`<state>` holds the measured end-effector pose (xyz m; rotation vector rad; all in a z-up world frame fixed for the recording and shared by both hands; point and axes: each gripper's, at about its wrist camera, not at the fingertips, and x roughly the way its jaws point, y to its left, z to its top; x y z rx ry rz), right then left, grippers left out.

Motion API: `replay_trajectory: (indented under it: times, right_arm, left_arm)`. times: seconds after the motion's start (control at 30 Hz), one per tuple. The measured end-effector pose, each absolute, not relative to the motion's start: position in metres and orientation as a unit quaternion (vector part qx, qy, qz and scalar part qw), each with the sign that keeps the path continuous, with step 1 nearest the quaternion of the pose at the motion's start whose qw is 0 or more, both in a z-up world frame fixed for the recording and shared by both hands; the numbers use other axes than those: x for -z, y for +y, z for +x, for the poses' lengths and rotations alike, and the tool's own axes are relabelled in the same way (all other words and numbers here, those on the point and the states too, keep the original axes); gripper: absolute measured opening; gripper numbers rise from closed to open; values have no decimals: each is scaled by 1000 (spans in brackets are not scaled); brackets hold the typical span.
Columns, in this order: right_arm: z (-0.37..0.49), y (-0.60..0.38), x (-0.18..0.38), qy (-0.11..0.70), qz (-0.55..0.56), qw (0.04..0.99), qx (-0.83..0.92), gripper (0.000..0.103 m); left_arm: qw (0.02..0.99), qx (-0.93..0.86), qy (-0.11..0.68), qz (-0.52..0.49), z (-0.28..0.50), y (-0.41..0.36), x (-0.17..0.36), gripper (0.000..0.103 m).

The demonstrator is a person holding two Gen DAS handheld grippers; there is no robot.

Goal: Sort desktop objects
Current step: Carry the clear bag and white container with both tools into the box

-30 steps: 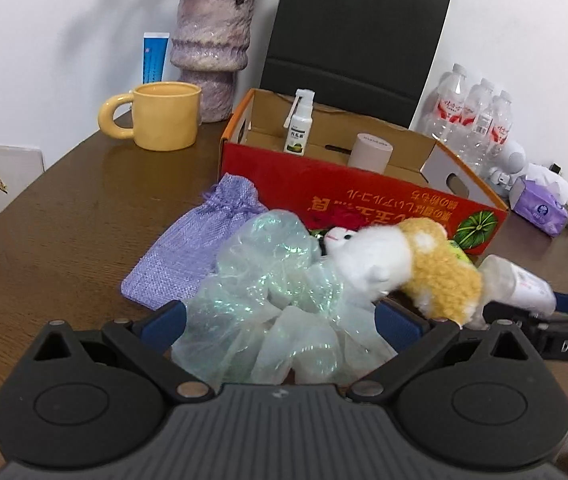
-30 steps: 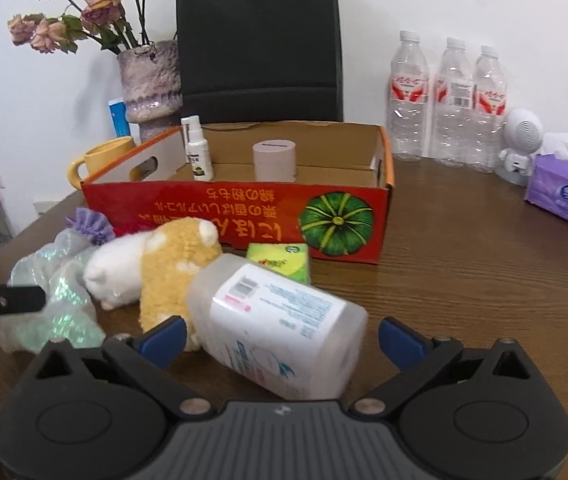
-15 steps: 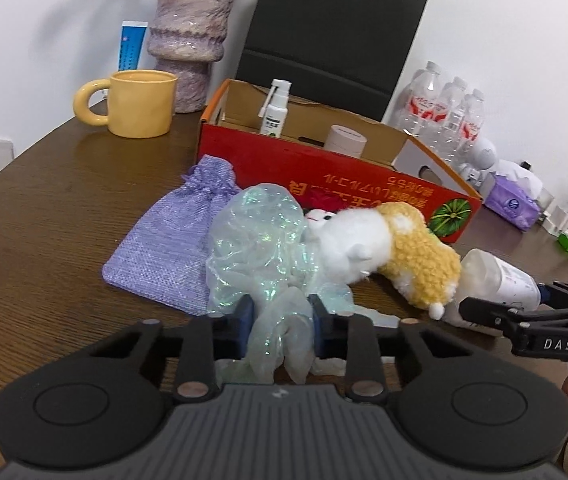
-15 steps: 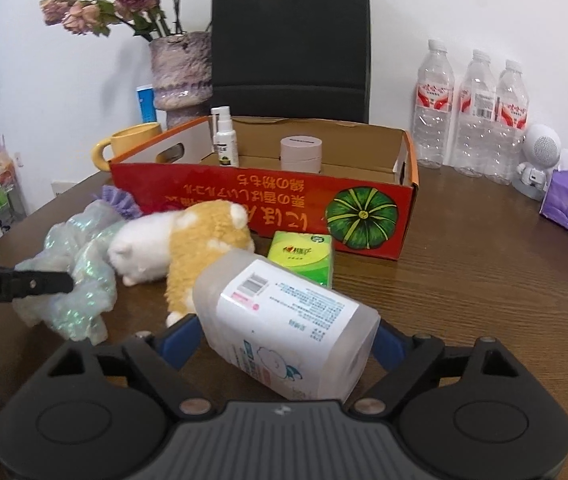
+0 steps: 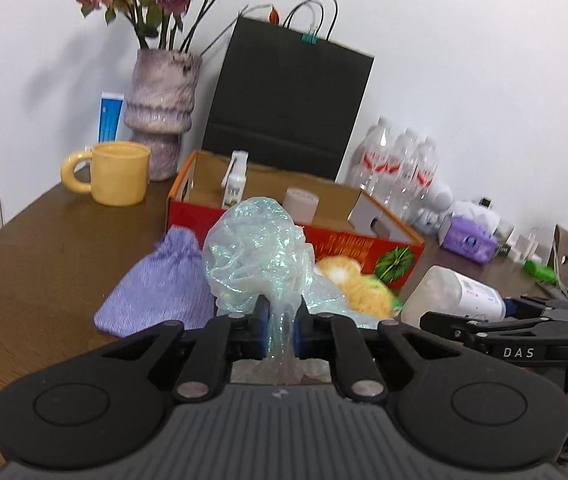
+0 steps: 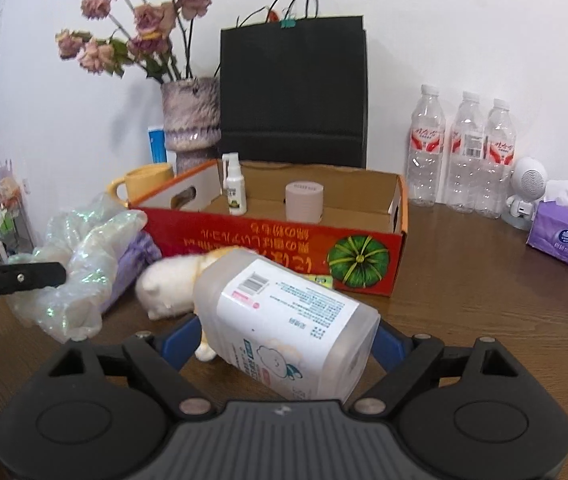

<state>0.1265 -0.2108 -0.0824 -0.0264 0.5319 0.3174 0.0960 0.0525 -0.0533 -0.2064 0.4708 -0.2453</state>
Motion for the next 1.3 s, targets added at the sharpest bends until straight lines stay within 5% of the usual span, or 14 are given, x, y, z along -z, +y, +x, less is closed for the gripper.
replay_trajectory:
  times: [0.73, 1.3]
  right_arm:
    - [257, -220, -3, 235, -6, 964, -122, 88]
    - [414, -195, 81, 404, -72, 907, -95, 88]
  left_arm:
    - [968, 125, 218, -26, 237, 7, -46, 12]
    - [925, 75, 343, 147, 388, -51, 55, 12]
